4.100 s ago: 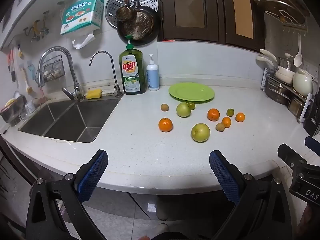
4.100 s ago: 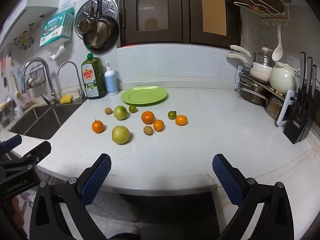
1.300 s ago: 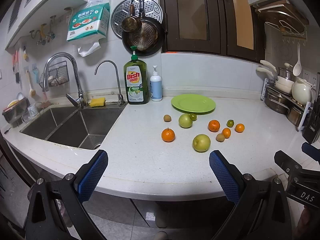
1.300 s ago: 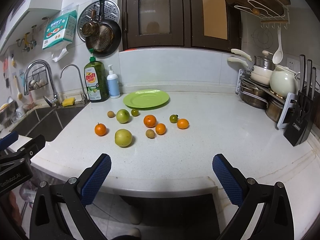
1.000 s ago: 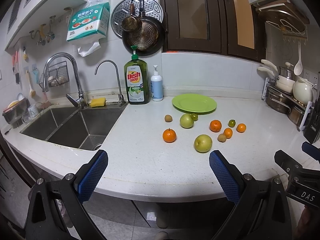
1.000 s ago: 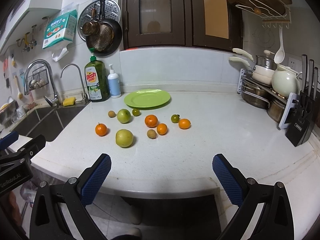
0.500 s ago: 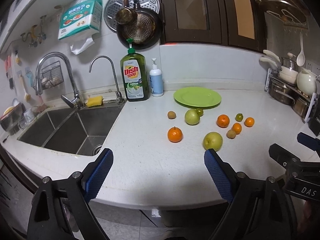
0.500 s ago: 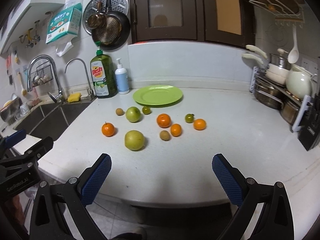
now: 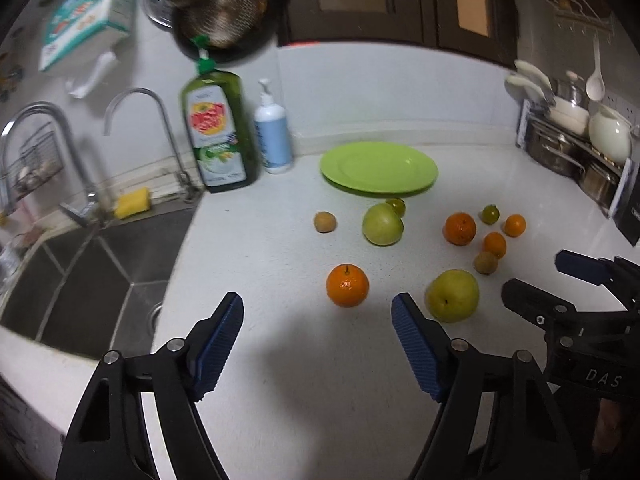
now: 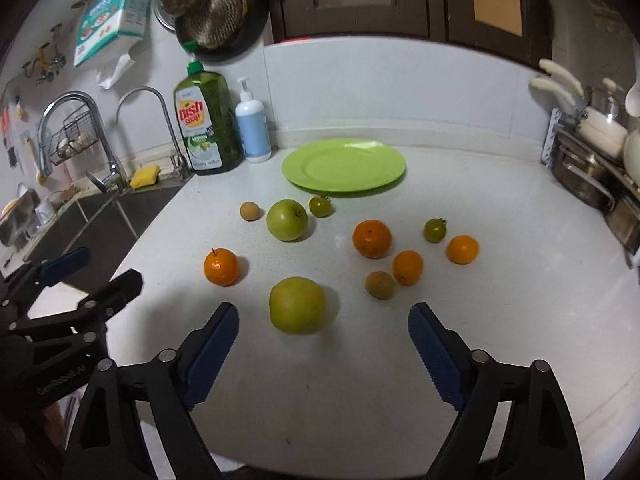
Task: Organize fruits
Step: 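Close the left tool on the orange while the right tool closes on the yellow pear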
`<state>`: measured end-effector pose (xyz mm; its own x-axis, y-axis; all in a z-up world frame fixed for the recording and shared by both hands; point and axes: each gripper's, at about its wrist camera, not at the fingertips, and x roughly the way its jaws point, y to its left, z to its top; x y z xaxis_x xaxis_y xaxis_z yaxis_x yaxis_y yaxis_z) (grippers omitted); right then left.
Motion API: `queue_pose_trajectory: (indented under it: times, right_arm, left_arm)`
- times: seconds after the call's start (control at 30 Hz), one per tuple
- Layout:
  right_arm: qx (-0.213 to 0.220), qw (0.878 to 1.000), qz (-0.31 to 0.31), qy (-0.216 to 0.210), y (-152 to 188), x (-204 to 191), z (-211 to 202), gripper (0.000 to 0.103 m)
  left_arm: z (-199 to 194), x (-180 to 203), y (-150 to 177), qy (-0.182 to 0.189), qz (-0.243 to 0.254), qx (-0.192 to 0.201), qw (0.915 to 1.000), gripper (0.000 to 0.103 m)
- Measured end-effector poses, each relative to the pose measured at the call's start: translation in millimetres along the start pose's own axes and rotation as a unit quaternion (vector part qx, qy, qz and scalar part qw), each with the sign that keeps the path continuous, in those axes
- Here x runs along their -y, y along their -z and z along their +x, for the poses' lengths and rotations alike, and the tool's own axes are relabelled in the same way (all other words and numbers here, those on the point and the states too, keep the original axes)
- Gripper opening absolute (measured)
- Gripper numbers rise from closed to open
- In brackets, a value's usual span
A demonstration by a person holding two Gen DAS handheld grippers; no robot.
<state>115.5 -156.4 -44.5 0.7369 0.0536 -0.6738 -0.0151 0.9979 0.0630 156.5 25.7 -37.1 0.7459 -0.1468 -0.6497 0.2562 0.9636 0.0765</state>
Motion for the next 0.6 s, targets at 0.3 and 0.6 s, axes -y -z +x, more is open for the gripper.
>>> queue_pose_trajectory:
  times: [0.3,0.6]
  right_arm:
    - [-0.063,0.997,0.033,-0.017,-6.2,-5.7,52.8,0.071]
    - [-0.098,0.994,0.054,-0.02,-6.6,-9.5,77.8,0.062]
  left_arm:
    - [55.0,-1.7,-7.2,0.061,0.042,-0.047,0.9962,0.066]
    - [85.4,-1.7,-9.8,0.098,0.055,-0.07,0.9912,0.057]
